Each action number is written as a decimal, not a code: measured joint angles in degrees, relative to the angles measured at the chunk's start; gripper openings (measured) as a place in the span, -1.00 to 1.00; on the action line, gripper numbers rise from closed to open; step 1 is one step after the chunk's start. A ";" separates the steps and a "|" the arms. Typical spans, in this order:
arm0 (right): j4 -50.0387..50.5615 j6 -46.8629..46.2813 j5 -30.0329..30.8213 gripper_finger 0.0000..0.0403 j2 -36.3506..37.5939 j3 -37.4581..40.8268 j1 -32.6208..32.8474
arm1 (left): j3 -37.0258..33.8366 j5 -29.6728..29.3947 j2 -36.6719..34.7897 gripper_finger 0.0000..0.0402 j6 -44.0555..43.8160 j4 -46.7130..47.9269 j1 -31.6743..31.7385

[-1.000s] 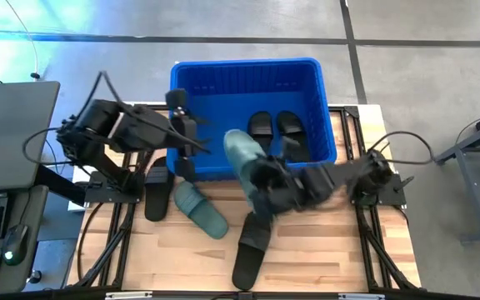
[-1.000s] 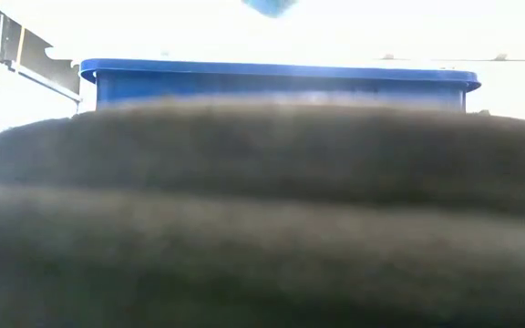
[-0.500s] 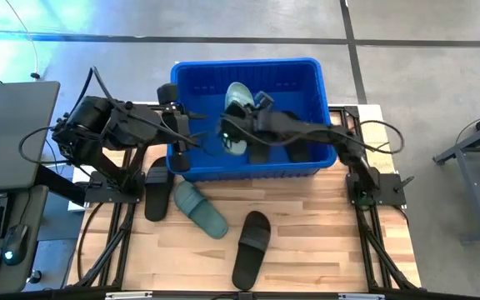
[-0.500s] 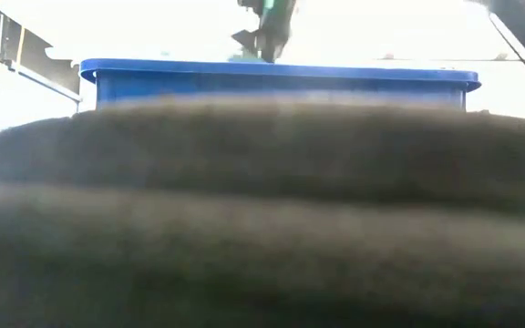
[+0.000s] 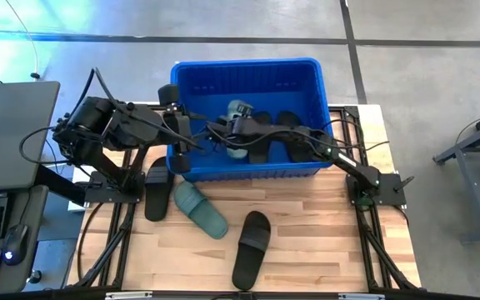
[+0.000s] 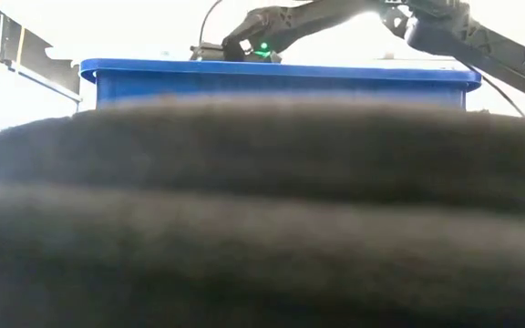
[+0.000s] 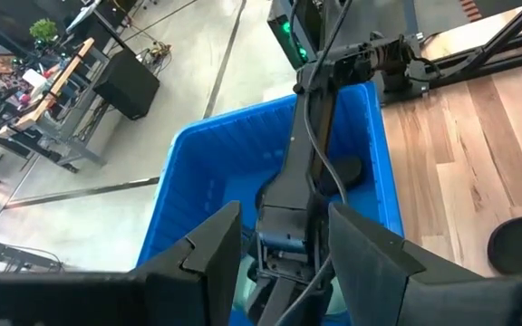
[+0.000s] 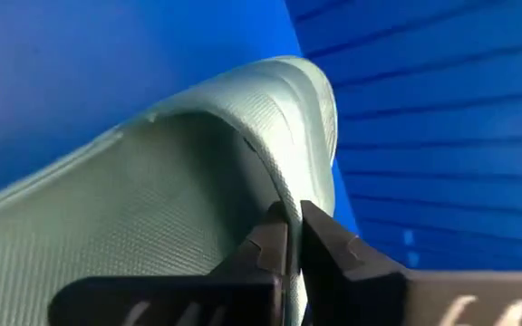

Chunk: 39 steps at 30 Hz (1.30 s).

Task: Pick and place slides into bin
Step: Put the green slide into the blue bin

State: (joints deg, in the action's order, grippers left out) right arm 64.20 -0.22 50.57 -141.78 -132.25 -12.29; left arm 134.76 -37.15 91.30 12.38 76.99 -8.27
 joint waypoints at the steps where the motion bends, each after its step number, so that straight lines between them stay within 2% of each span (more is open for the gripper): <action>1: -0.63 1.00 0.01 -0.95 -0.20 -0.02 0.02 | 0.00 0.00 0.00 -0.25 0.00 0.03 0.00; 6: -1.77 4.13 -4.78 -0.77 -0.22 -0.02 -0.07 | 0.00 -1.36 0.00 -0.25 0.00 1.73 0.00; 11: -2.57 1.14 -11.56 -0.55 -0.20 -0.02 -0.07 | 0.00 -2.86 0.00 -0.25 -0.02 2.77 0.00; 14: -2.72 0.27 -13.32 -0.45 -0.19 -0.02 -0.09 | 0.00 -2.99 0.00 -0.25 -0.02 3.32 0.00; 20: -6.70 8.05 -14.64 -0.39 -0.19 -0.02 0.76 | 0.00 -2.99 0.00 -0.25 -0.60 4.19 0.00; 22: -7.41 7.92 -15.18 -0.39 -0.19 -0.02 1.50 | 0.00 -2.99 0.00 -0.25 -0.68 4.22 0.00; 25: -7.21 7.99 -13.87 -0.39 -0.19 -0.02 2.90 | 0.00 -2.97 0.00 -0.25 -0.68 4.23 0.00; 30: -4.00 9.83 -2.84 -0.39 -0.07 -0.49 5.88 | 0.00 -0.75 0.00 -0.25 -1.45 4.22 -0.01; 34: 1.01 11.42 2.12 -0.39 1.25 -2.32 8.00 | 0.00 1.98 0.00 -0.25 -2.19 5.24 -0.01; 36: 3.24 9.98 2.81 -0.39 3.47 -1.32 9.18 | 0.00 4.31 0.00 -0.25 -2.27 7.00 0.00; 39: 9.41 2.70 -0.03 -0.39 7.41 -1.63 10.57 | 0.00 7.85 0.00 -0.25 -3.54 11.16 -0.02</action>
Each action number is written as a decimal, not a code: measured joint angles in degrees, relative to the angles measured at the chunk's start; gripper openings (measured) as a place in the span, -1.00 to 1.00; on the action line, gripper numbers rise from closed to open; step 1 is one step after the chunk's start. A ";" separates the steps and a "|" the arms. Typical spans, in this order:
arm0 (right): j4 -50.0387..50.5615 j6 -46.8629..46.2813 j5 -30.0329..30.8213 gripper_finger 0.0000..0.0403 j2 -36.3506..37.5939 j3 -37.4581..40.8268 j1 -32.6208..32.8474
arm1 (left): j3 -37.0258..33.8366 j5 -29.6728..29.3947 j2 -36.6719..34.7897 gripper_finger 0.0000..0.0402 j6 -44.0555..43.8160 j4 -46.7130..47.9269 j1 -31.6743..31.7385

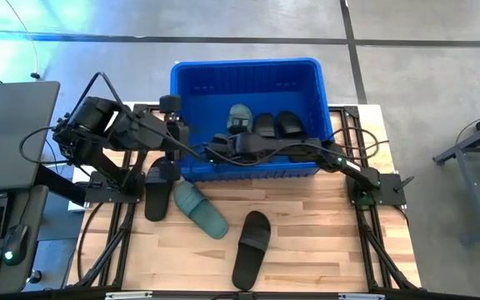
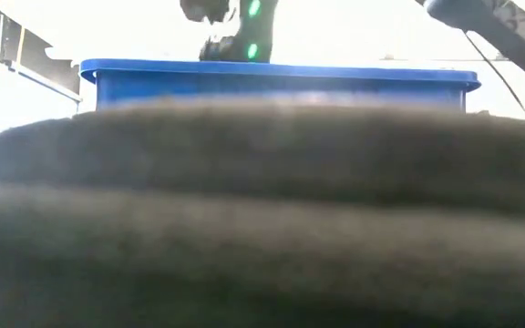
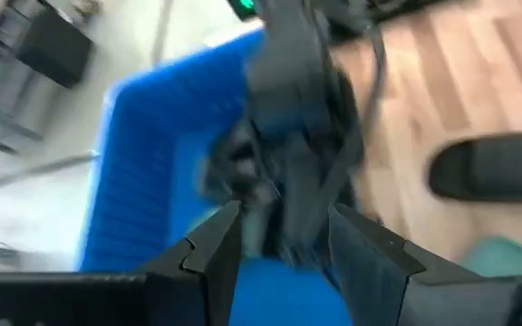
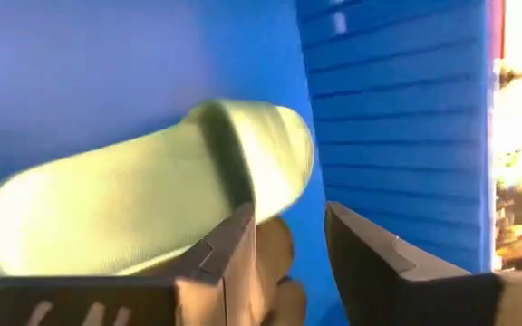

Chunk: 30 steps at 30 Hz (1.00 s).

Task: Pick and place slides into bin
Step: Put the green slide into the blue bin

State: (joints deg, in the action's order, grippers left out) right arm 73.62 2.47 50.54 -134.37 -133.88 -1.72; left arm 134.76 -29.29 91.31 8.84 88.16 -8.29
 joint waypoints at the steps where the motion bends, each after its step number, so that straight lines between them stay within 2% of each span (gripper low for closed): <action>1: 1.47 -2.82 -0.23 -0.39 1.41 -0.02 0.37 | 0.00 1.26 0.00 -0.25 -1.77 1.45 0.00; 8: 10.20 -16.67 -1.80 -0.39 12.17 -0.07 2.83 | -1.22 12.40 1.23 -0.25 -10.99 1.84 -2.34; 12: 11.40 -20.26 -2.64 -0.39 17.25 -0.09 4.00 | -1.32 12.85 4.10 -0.25 -16.18 1.81 -7.12; 18: 11.89 -20.19 -7.11 -0.39 22.70 -0.09 6.71 | -2.98 11.82 9.39 -0.25 -26.12 1.62 -14.53; 21: 12.91 -20.15 -8.50 -0.39 24.89 -0.09 8.32 | -6.81 11.17 12.09 -0.25 -34.39 1.71 -16.80; 25: 13.93 -20.01 -8.84 -0.39 26.83 -0.09 10.51 | -15.49 11.95 14.17 -0.26 -47.06 1.72 -18.19; 30: 14.70 -19.59 -8.71 -0.39 27.99 -0.09 12.47 | -28.56 18.13 16.39 -0.26 -62.91 1.41 -18.40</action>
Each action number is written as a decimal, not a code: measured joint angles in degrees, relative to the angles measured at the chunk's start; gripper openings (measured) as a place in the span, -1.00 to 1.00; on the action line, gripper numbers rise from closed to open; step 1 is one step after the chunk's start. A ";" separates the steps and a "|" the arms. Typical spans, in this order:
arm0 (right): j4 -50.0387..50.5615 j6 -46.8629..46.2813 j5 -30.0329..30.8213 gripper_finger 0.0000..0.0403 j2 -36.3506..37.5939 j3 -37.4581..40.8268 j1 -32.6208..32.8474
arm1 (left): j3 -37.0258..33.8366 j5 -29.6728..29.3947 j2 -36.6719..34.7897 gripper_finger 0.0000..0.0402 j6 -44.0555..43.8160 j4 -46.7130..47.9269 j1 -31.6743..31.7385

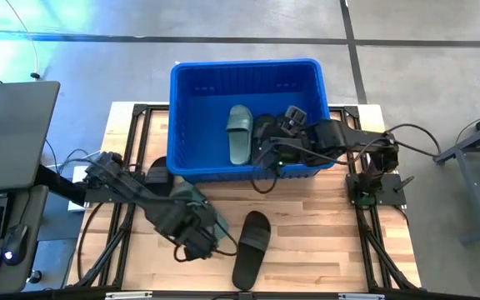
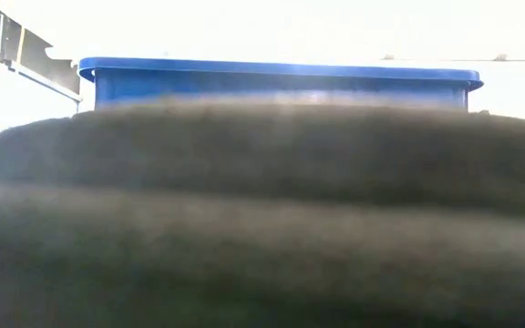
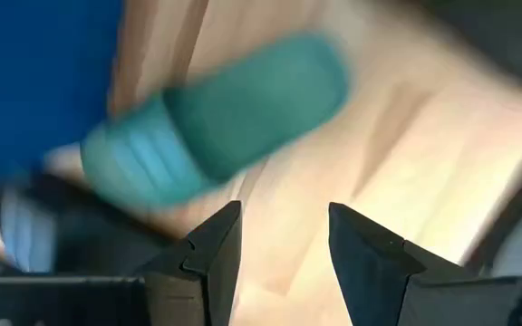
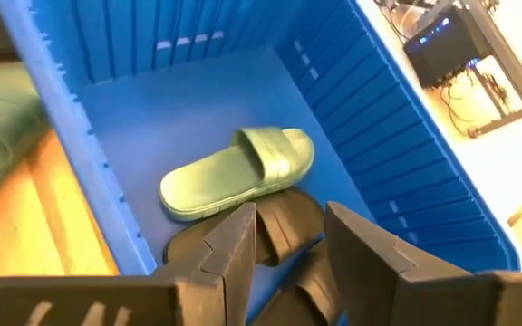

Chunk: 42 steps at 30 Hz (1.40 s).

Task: Pick and place slides into bin
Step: Put the green slide into the blue bin

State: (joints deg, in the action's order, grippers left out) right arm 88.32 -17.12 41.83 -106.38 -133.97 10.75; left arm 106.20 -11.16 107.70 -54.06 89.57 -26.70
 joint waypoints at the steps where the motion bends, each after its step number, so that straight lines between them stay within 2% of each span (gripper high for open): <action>1: 0.26 0.40 0.01 -0.39 -0.01 0.00 0.38 | -2.31 0.68 0.34 -0.25 -2.66 0.08 0.02; 6: 1.22 2.15 0.28 -0.39 -0.08 0.54 1.70 | -11.07 0.25 1.71 -0.25 -10.16 -5.13 0.08; 11: 1.72 2.21 2.39 -0.39 -0.07 0.92 2.65 | -15.03 -0.26 1.84 -0.25 -13.72 -9.48 0.20; 18: 1.68 2.41 2.56 -0.39 -0.09 0.92 2.82 | -15.44 -4.25 2.04 -0.25 -15.56 -8.69 0.60; 23: 1.70 2.16 2.49 -0.39 -0.11 0.92 2.81 | -15.42 -4.35 2.57 -0.26 -14.63 -7.28 2.85; 32: 1.70 2.70 2.57 -0.39 -0.13 0.92 2.81 | -15.42 -1.23 6.19 -0.26 -12.37 -9.48 3.82; 42: 1.70 4.13 2.59 -0.39 -0.14 0.92 2.79 | -15.46 2.08 9.76 -0.26 -14.96 -3.90 3.82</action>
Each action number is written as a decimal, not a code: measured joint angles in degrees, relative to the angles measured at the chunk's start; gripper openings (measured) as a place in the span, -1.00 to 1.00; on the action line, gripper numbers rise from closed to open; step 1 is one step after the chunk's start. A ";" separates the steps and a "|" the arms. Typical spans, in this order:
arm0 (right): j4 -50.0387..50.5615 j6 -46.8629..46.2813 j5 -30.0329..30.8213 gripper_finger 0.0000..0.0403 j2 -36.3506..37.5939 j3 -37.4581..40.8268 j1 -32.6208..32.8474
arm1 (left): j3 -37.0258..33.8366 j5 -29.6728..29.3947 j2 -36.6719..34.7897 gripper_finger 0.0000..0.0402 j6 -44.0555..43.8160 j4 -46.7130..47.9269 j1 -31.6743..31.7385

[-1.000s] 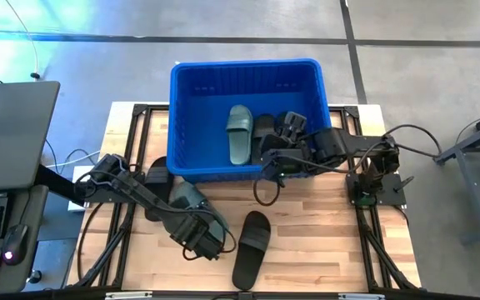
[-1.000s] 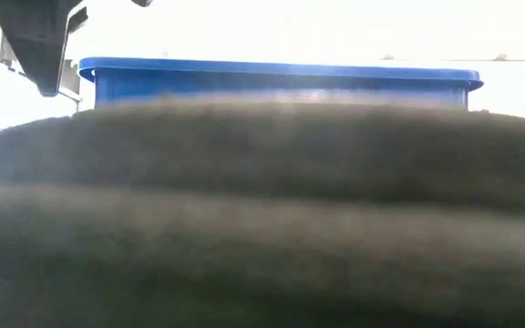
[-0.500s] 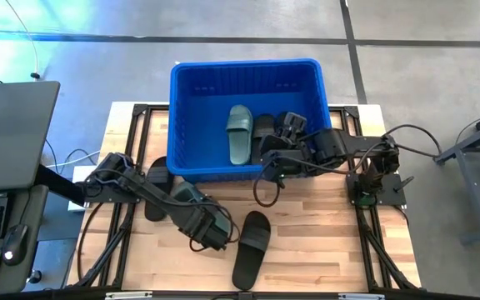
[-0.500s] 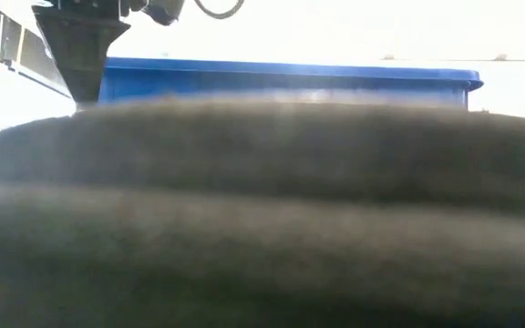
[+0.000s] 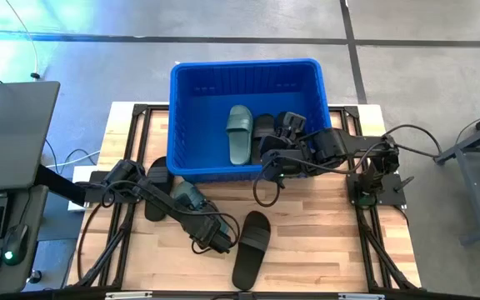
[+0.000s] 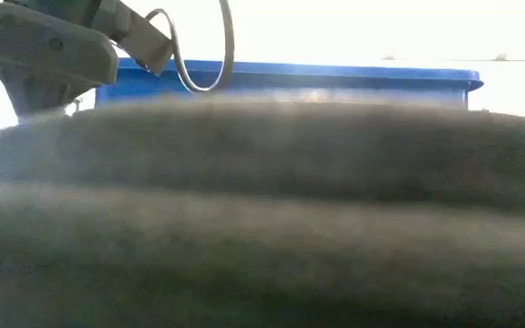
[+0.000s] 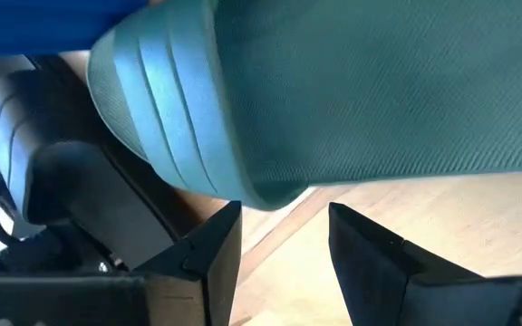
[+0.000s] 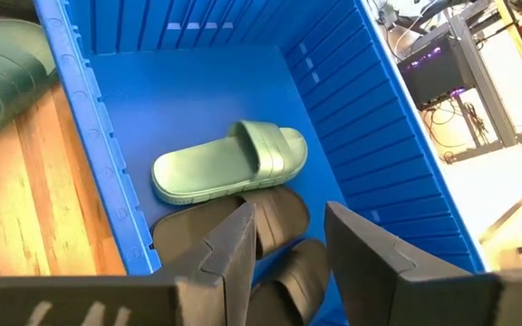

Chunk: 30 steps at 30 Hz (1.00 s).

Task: Pick and place slides into bin
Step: Put the green slide into the blue bin

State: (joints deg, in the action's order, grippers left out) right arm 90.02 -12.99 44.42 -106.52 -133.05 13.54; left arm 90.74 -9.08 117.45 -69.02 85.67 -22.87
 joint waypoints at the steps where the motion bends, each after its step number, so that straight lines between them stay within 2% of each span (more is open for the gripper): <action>1: 0.00 0.02 0.00 -0.39 0.00 0.00 0.00 | 0.00 -0.69 -0.09 -0.26 -0.40 -0.07 0.00; 9: 0.00 0.01 0.00 -0.39 0.00 0.00 -0.02 | -1.25 -5.47 -0.16 -0.26 -2.33 1.38 0.05; 17: -0.02 0.00 0.00 -0.39 0.00 -0.02 -0.02 | -7.01 -2.29 -0.12 -0.26 -3.48 1.30 0.03; 23: 0.00 0.00 -0.02 -0.39 0.00 -0.02 -0.02 | -6.74 -2.50 -0.14 -0.27 -2.67 1.29 -0.02; 26: 0.00 0.00 -0.02 -0.39 0.00 -0.02 -0.02 | -6.69 -2.91 -0.14 -0.42 0.27 1.16 -0.01; 30: 0.00 0.00 -0.02 -0.39 0.00 -0.02 -0.01 | -6.69 -2.92 -0.14 -0.85 4.11 0.94 -0.08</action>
State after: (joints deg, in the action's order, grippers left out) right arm 90.02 -12.99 44.40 -106.52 -133.08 13.53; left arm 84.05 -12.00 117.32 -64.91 86.61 -22.96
